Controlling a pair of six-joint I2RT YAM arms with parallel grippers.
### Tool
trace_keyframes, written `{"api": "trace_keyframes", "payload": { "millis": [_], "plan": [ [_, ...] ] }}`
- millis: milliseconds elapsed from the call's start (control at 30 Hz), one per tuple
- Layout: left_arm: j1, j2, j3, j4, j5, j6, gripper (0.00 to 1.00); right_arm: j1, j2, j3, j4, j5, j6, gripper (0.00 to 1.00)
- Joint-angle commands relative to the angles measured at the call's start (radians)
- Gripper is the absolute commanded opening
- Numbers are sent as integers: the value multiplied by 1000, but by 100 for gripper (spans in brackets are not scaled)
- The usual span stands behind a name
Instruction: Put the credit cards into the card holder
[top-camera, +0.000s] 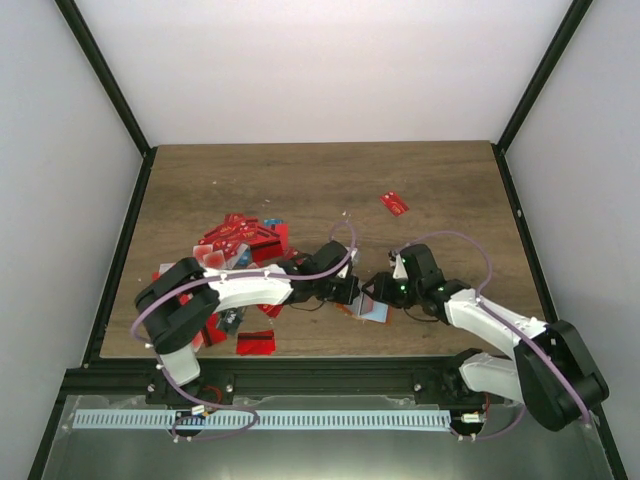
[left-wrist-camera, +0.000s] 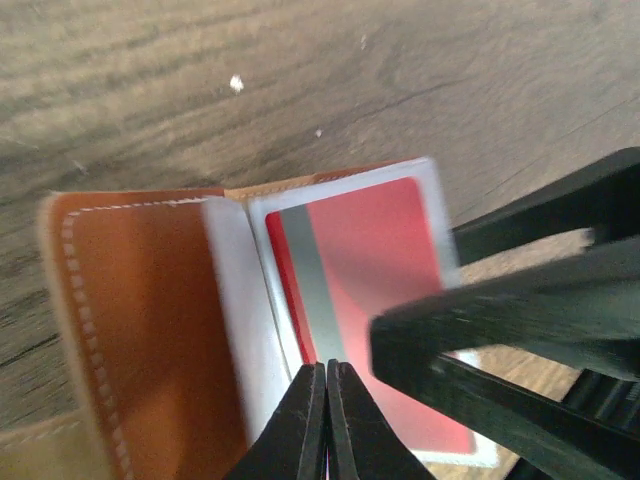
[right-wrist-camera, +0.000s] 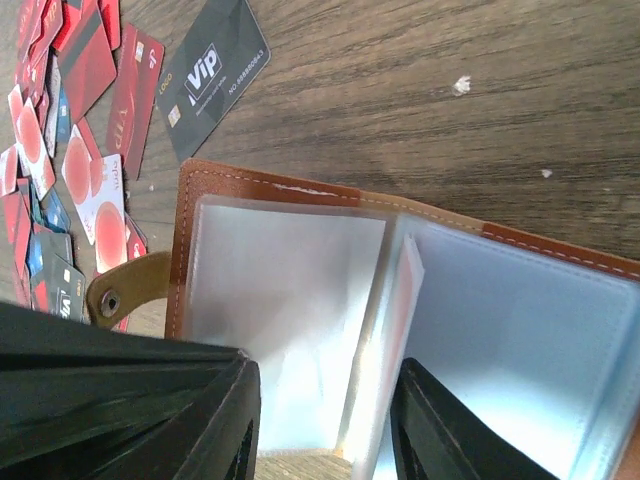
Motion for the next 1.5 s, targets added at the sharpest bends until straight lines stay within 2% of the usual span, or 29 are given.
{"api": "trace_keyframes", "payload": {
  "millis": [0,267,400,700,800,867,1033,1133,1233,1467],
  "plan": [
    [12,-101,-32,-39,-62,13,4,28,34,57,4,-16,-7,38],
    [49,-298,-132,-138,-192,28,5,121,147,123,64,-5,28,38],
    [89,-422,-221,-201,-266,25,12,177,233,175,99,-8,35,38],
    [159,-722,-399,-381,-392,-58,54,258,352,282,137,-16,-9,38],
    [169,-801,-424,-465,-445,-93,62,293,376,322,134,-16,-46,38],
    [171,-839,-454,-444,-422,-106,63,308,386,341,124,-7,-60,38],
    [190,-833,-451,-515,-510,-203,64,325,381,346,160,-39,-85,38],
    [215,-842,-476,-502,-557,-236,64,348,407,380,175,-54,-114,38],
    [290,-834,-496,-466,-568,-209,63,359,464,445,178,-69,-135,38],
    [421,-762,-480,-331,-448,-97,60,359,546,567,132,-33,-174,38]
  ]
}}
